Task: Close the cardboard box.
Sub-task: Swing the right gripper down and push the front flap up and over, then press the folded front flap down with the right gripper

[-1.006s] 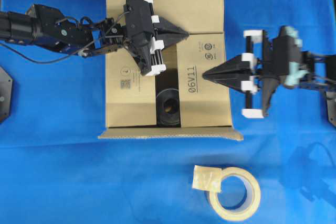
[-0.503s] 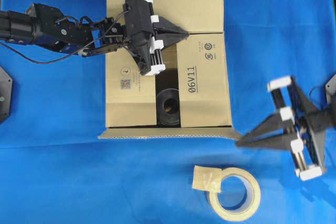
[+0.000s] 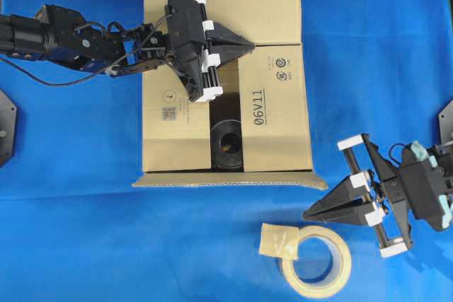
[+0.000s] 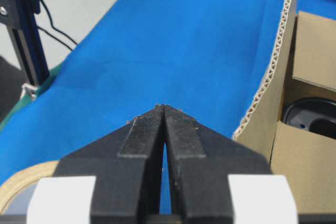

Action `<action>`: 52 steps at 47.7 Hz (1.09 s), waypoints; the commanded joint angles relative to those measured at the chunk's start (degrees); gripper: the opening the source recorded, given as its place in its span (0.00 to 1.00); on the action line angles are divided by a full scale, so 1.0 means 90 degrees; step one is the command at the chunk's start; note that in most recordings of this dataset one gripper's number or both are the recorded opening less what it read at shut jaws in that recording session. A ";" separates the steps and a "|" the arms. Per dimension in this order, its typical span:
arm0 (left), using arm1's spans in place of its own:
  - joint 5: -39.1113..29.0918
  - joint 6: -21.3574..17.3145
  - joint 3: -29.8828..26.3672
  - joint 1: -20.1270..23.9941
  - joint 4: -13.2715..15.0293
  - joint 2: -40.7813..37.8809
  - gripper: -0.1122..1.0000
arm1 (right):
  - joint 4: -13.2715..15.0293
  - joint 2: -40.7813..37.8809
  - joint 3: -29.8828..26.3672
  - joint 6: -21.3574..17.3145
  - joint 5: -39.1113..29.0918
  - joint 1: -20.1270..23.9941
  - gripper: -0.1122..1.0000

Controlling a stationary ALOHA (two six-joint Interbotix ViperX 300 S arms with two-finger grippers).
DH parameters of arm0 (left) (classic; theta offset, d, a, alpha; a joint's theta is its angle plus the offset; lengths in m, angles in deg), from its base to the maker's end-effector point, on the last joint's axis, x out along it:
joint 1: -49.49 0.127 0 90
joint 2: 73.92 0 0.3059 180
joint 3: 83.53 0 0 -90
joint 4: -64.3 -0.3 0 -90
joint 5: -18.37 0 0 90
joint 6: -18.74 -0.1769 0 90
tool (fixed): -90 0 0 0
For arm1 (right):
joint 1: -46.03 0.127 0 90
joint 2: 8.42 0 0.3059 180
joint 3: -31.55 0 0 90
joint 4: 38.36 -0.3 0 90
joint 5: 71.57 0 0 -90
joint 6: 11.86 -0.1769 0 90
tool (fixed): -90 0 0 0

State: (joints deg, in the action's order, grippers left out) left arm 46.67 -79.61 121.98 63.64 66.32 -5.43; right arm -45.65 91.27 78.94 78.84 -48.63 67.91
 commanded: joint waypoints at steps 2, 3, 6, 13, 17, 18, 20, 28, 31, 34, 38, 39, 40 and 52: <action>-0.0010 0.0010 -0.0020 0.0039 0.0000 0.0107 0.10 | 0.0010 0.0039 -0.0049 0.0010 0.0127 -0.0049 0.10; 0.0000 0.0010 -0.0020 0.0039 0.0000 0.0107 0.10 | 0.0000 0.0039 -0.0049 0.0010 0.0127 -0.0068 0.10; -0.0010 0.0010 -0.0029 0.0039 0.0000 0.0107 0.10 | 0.0000 0.0049 -0.0049 0.0010 0.0127 -0.0176 0.10; -0.0010 0.0039 -0.0020 0.0039 0.0000 0.0117 0.10 | 0.0000 0.0146 0.0010 0.0010 0.0107 -0.0518 0.10; -0.0010 0.0039 -0.0010 0.0029 0.0000 0.0117 0.10 | -0.0010 0.0273 0.0098 0.0010 0.0098 -0.0791 0.10; -0.0010 0.0049 0.0000 0.0029 0.0000 0.0117 0.10 | -0.0020 0.0312 0.0117 0.0010 0.0107 -0.0859 0.10; -0.0010 0.0039 0.0000 0.0020 0.0000 0.0117 0.10 | -0.0049 0.0352 0.0146 0.0010 0.0098 -0.1006 0.10; -0.0010 0.0039 0.0000 0.0000 0.0000 0.0127 0.10 | -0.0361 0.0293 0.0215 -0.0010 -0.0107 -0.1670 0.10; -0.0010 0.0049 0.0000 0.0000 0.0000 0.0117 0.10 | -0.0469 0.0176 0.0234 -0.0010 -0.0215 -0.1875 0.10; -0.0010 0.0049 0.0000 0.0010 0.0000 0.0117 0.10 | -0.0518 0.0049 0.0225 -0.0010 -0.0293 -0.1992 0.10; -0.0010 0.0039 0.0000 0.0000 0.0000 0.0117 0.10 | -0.0576 -0.0166 0.0225 -0.0029 -0.0342 -0.2129 0.10; -0.0010 0.0049 0.0000 0.0000 0.0000 0.0127 0.10 | -0.0596 -0.0205 0.0225 -0.0029 -0.0342 -0.2148 0.10; -0.0010 0.0039 0.0000 0.0000 0.0000 0.0127 0.10 | -0.0615 -0.0264 0.0225 -0.0039 -0.0342 -0.2168 0.10; -0.0010 0.0049 0.0000 0.0010 0.0000 0.0127 0.10 | -0.0723 -0.0742 0.0176 -0.0068 -0.0342 -0.2197 0.10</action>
State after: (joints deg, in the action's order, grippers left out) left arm 46.50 -79.35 122.16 63.55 66.14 -5.43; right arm -51.81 85.12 81.32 78.41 -51.71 48.40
